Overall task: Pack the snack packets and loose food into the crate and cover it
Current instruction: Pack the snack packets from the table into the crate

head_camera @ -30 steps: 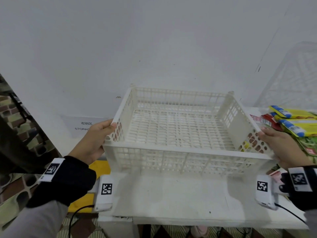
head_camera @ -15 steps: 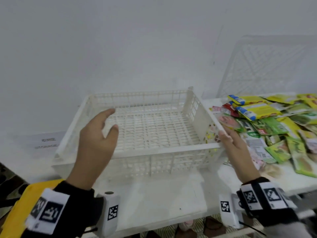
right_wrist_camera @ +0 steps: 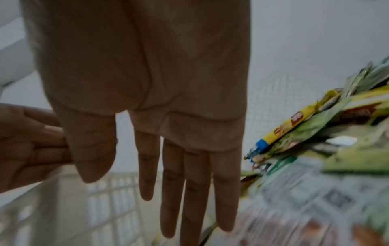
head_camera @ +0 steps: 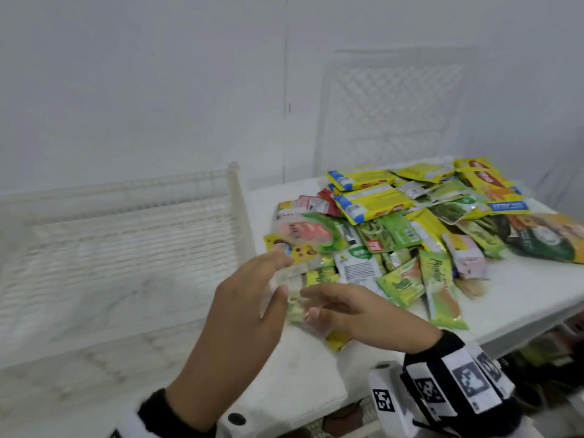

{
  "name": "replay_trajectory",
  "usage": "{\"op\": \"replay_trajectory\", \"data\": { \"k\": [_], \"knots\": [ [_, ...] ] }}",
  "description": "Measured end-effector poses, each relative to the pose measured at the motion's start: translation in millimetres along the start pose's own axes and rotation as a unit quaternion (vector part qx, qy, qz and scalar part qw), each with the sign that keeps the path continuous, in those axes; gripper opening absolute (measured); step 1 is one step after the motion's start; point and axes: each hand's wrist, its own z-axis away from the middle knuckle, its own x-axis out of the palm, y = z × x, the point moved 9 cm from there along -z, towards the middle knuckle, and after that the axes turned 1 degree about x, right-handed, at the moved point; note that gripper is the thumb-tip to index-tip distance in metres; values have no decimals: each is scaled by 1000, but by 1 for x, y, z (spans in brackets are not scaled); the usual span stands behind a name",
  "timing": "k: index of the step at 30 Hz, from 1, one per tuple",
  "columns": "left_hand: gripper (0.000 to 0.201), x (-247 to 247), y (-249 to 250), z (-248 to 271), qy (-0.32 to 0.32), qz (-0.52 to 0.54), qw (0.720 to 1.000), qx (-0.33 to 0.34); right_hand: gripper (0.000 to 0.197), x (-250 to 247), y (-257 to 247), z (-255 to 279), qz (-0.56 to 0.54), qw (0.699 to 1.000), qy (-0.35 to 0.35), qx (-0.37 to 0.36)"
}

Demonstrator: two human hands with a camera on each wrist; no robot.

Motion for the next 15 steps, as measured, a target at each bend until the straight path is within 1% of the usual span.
{"op": "replay_trajectory", "data": {
  "k": [2, 4, 6, 7, 8, 10, 11, 13, 14, 15],
  "knots": [
    [34, 27, 14, -7, 2, -38, 999, 12, 39, -26, 16, 5, 21, 1000, -21, 1],
    [31, 51, 29, -15, 9, -120, 992, 45, 40, -57, 34, 6, 52, 998, -19, 5],
    [32, 73, 41, -25, 13, -140, 988, 68, 40, -89, 51, 2, 85, 996, -6, 8],
    [31, 81, 43, -31, 13, -124, 990, 63, 40, -105, 57, -1, 99, 995, 6, 5],
    [31, 89, 40, -37, 13, -106, 993, 44, 41, -121, 61, -5, 116, 993, 19, -3],
    [37, 108, 29, -48, 2, -94, 995, -13, 50, -153, 63, -12, 177, 983, 38, -30],
    [43, 118, 22, -53, -11, -107, 993, -40, 60, -167, 63, -18, 225, 972, 45, -48],
    [58, 135, 7, -62, -41, -170, 983, -65, 85, -181, 68, -30, 337, 939, 37, -55],
    [64, 143, 1, -68, -54, -218, 972, -73, 98, -187, 73, -39, 402, 914, 27, -49],
    [69, 149, -7, -75, -74, -275, 955, -85, 108, -190, 80, -49, 464, 885, 9, -36]
  ]
}}
